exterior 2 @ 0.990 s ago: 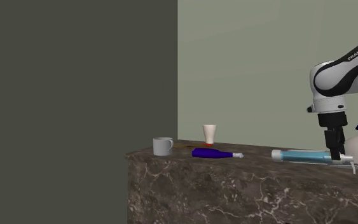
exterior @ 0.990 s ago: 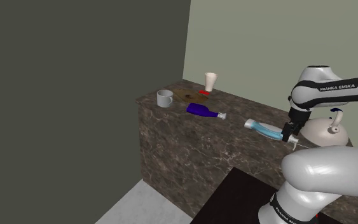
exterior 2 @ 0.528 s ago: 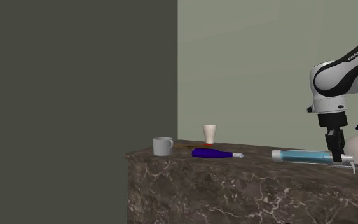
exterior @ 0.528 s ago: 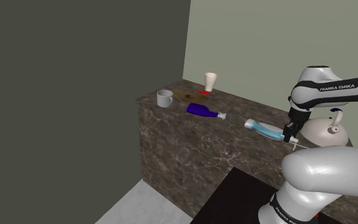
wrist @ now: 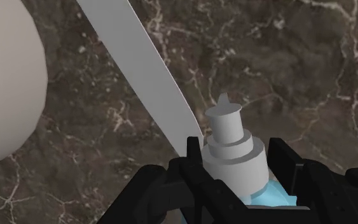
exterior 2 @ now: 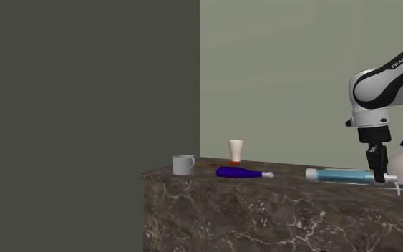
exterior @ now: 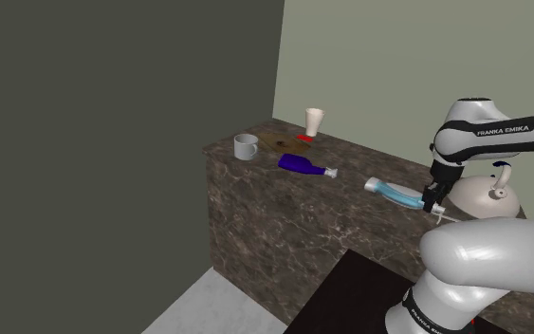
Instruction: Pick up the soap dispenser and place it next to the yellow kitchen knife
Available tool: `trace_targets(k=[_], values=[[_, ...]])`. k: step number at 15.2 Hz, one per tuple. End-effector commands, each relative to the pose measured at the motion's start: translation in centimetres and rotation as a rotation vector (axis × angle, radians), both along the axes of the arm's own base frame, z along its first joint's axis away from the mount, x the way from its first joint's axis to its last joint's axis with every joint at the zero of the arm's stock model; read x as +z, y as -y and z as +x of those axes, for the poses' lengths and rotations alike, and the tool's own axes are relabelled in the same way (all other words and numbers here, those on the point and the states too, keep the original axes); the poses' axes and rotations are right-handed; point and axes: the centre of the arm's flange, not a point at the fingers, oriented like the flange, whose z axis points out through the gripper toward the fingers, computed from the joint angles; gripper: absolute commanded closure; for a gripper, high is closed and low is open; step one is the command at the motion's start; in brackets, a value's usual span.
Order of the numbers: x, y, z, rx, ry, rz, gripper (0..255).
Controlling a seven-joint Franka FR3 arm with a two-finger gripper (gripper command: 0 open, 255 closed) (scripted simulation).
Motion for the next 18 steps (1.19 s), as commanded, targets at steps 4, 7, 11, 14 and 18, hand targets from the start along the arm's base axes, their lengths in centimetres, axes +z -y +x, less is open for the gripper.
trace_targets(k=[4, 7, 11, 14, 18], values=[[2.1, 0.0, 0.0, 0.000, 0.000, 0.000, 255], [3.7, 0.0, 0.0, 0.000, 0.000, 0.000, 255], [5.8, 0.0, 0.0, 0.000, 0.000, 0.000, 255], [7.4, 0.0, 0.0, 0.000, 0.000, 0.000, 255], [9.5, 0.0, 0.0, 0.000, 0.000, 0.000, 255]])
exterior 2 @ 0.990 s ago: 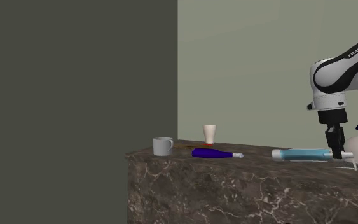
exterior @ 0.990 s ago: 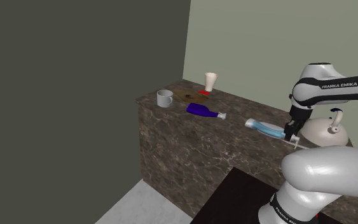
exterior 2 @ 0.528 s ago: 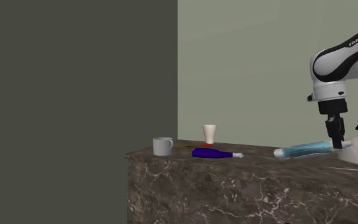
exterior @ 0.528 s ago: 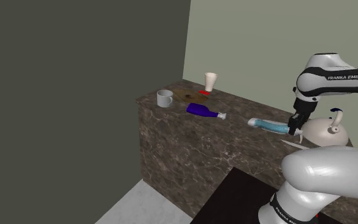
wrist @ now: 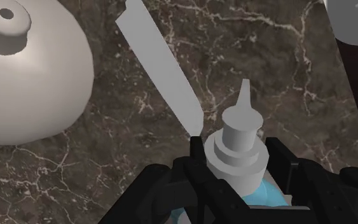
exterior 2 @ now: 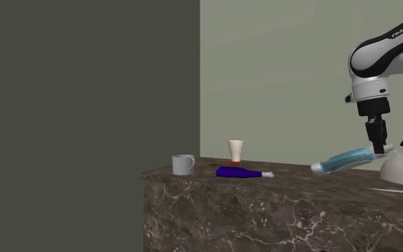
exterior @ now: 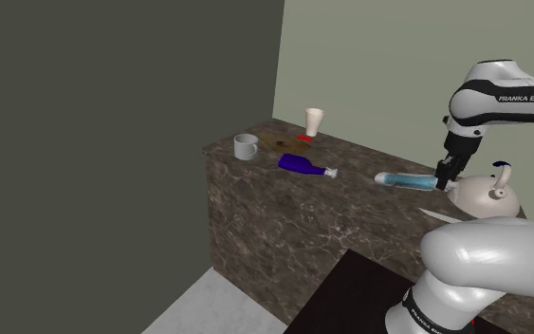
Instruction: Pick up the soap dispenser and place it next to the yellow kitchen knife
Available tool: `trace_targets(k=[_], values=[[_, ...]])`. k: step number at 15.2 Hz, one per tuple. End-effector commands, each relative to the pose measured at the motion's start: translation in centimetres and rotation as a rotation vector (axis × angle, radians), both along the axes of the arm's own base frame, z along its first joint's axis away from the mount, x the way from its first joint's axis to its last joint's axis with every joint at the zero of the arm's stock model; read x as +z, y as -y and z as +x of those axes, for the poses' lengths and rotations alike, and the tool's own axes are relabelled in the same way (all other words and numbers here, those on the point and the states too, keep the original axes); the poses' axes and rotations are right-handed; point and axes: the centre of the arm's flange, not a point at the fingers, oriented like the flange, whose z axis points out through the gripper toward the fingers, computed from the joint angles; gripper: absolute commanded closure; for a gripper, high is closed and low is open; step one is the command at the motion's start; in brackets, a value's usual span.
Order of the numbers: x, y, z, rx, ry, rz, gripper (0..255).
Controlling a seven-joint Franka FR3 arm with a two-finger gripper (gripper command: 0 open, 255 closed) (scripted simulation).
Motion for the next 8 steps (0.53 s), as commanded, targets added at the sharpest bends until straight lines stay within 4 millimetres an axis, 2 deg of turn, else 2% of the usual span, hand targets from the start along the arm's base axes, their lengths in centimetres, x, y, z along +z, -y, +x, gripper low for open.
trace_targets(k=[1, 8], values=[[1.0, -0.1, 0.0, 0.000, 0.000, 0.000, 255], [4.7, -0.1, 0.0, 0.000, 0.000, 0.000, 255]])
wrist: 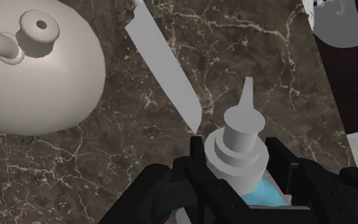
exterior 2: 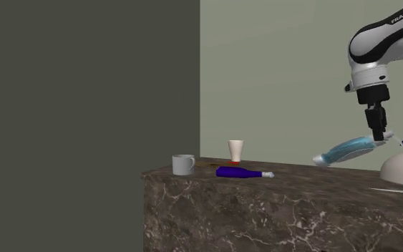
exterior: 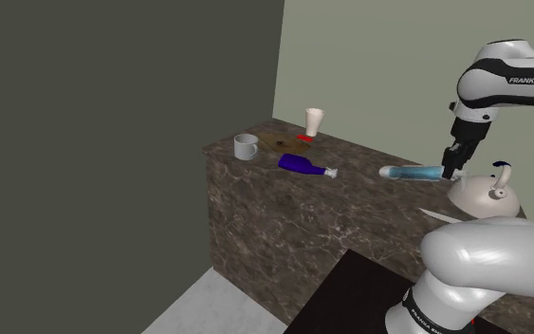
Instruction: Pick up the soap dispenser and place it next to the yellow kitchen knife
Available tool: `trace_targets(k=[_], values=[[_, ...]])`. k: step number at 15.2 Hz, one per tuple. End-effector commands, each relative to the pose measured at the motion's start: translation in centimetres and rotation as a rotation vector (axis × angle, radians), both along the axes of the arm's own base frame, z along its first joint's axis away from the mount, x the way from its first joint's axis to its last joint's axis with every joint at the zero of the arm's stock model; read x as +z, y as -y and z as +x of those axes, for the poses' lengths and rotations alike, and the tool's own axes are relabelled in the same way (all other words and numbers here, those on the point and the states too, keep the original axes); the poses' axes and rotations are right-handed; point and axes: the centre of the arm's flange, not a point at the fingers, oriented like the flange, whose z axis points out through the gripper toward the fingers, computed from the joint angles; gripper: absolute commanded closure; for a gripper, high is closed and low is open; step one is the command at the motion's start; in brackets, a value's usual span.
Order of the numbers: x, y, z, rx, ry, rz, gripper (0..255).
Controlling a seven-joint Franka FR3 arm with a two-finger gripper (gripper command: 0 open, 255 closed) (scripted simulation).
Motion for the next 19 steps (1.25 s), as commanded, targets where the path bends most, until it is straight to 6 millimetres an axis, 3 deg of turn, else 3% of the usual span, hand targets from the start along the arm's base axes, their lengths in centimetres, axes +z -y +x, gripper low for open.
trace_targets(k=[1, 11, 12, 16, 17, 18, 19], values=[[0.9, 0.0, 0.0, 0.000, 0.000, 0.000, 255], [1.1, -4.0, 12.5, 0.000, 0.000, 0.000, 255], [1.1, -4.3, 13.4, 0.000, 0.000, 0.000, 255], [-1.0, -4.3, 13.4, 0.000, 0.000, 0.000, 255], [-0.1, -4.4, 13.1, -0.002, -0.011, 0.007, 0], [-0.1, -4.4, 13.1, -0.002, -0.011, 0.007, 0], [1.3, -2.9, 10.7, -0.296, 0.124, 0.069, 0]])
